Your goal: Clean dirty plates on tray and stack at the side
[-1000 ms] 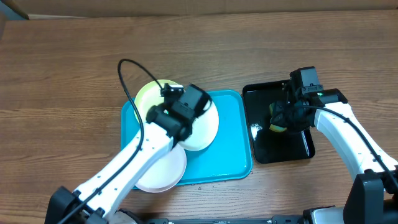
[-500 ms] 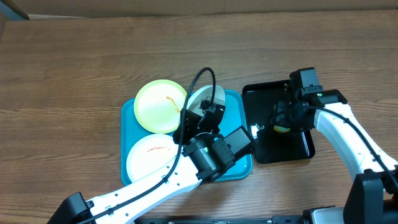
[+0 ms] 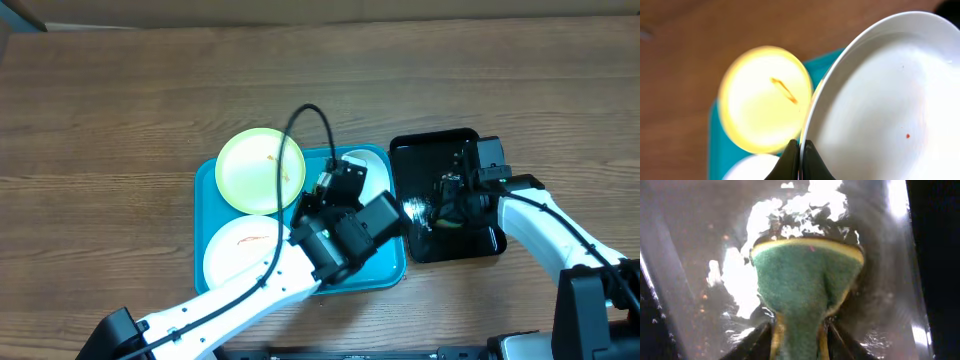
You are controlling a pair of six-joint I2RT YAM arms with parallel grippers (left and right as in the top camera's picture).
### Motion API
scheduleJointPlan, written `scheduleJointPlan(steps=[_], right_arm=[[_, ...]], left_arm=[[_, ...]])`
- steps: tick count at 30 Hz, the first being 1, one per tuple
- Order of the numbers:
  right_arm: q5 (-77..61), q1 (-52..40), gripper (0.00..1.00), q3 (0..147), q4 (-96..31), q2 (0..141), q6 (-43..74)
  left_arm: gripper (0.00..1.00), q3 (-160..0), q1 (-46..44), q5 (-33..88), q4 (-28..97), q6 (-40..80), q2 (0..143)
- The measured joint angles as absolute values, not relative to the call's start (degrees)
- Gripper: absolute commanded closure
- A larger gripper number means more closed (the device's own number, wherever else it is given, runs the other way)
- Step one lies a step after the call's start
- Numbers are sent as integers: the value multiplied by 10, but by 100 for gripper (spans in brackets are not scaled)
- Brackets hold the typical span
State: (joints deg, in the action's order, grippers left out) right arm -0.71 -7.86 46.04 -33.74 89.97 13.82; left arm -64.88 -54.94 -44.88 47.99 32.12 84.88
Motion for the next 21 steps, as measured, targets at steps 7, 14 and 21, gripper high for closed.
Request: scheduleJointPlan(steps=[7,14,21], right_arm=[[-6,-79,21,454,-315,900,137],[-6,-79,33,454,-309,900,137],[-6,-79,33,454,-320,900,137]], left_arm=[[96,-644,-479,-309,482,357,856],[96,-638,-456,-240,476,363,901],[96,-637,-452,-230,459,366,972]])
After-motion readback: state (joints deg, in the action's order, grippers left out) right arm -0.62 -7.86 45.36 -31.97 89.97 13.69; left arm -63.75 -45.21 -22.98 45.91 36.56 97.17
